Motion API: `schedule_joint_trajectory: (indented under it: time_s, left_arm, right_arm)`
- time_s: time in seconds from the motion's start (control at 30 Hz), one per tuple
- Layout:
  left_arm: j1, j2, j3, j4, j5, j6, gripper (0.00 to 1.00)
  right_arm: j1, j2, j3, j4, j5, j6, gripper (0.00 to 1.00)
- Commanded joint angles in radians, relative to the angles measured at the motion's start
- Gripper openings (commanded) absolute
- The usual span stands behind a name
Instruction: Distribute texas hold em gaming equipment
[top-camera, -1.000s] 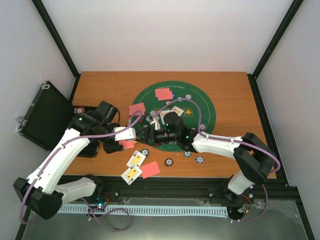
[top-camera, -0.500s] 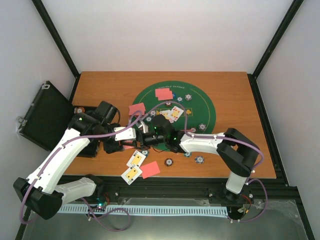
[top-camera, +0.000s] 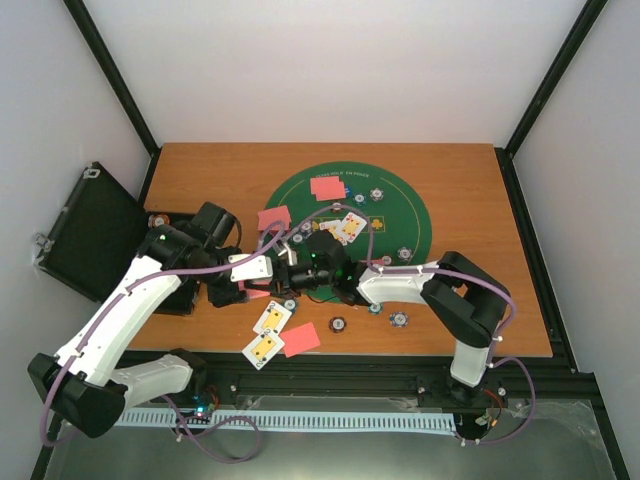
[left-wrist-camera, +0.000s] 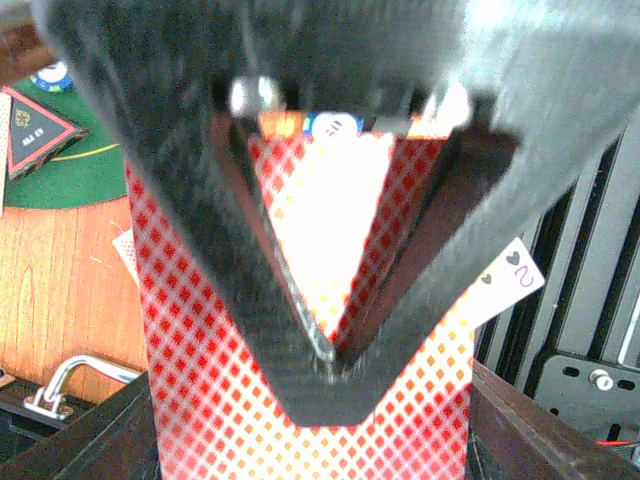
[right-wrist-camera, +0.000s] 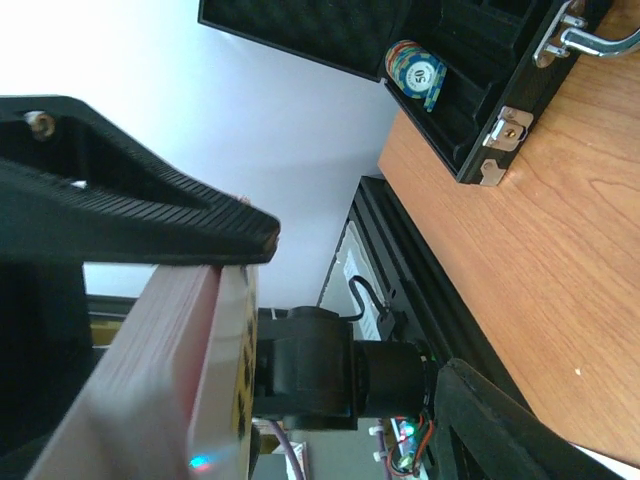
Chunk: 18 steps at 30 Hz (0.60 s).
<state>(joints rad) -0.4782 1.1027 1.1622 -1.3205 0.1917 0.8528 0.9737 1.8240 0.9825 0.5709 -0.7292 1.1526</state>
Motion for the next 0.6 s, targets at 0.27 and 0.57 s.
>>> schedule_joint_trajectory:
  time_s: [0.27, 0.57]
  left_arm:
    - [-0.005, -0.010, 0.025, -0.014, 0.013, 0.002, 0.17]
    - [-0.005, -0.024, -0.011, 0.016, -0.004, 0.009, 0.17]
  right_arm:
    - [-0.047, -0.078, -0.058, -0.179, 0.035, -0.078, 0.56]
    - [-0.046, -0.147, -0.065, -0.274, 0.074, -0.113, 0.28]
